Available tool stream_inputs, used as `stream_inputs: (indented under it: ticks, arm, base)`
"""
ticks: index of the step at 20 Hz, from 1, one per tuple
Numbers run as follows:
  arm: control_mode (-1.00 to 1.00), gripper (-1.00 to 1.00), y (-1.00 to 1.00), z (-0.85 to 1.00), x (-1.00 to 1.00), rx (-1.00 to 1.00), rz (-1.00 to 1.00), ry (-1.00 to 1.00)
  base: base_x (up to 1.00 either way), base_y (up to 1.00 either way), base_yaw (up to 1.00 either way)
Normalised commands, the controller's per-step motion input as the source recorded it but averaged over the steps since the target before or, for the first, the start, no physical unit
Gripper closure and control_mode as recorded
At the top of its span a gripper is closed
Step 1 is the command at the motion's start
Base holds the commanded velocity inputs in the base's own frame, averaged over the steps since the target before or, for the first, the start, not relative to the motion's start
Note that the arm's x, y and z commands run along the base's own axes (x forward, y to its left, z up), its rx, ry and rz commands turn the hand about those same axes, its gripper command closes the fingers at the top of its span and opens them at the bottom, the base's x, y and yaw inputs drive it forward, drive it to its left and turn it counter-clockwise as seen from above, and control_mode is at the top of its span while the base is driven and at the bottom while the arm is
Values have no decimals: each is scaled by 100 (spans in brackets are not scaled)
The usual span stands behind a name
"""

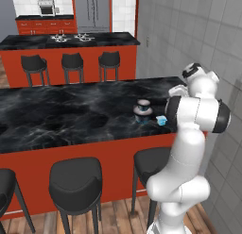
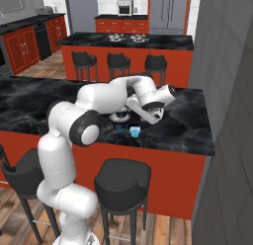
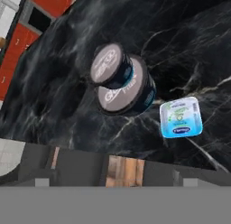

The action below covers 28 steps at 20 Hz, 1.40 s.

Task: Stack the yogurt containers by placing the smaller containers on top of the larger containers.

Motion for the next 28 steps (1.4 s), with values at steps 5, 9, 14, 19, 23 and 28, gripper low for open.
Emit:
stream_inputs:
  ticks: [5, 9, 14, 19, 23, 28]
  arm:
    - [-100, -100, 27, 7, -32, -21, 17, 0]
    - [-100, -100, 28, 0, -28, -21, 22, 0]
    - [-100, -100, 14, 0, -29, -22, 22, 1]
    - [-100, -100, 0, 0, -24, -22, 22, 5]
    - [-100, -100, 0, 0, -30, -18, 18, 2]
    - [-100, -100, 2, -10, -10, -14, 7, 0]
  base:
    - [0, 0, 0]
    - [0, 0, 0]
    - [0, 0, 0]
    - [0, 0, 0]
    - [0, 0, 0]
    - [0, 0, 0]
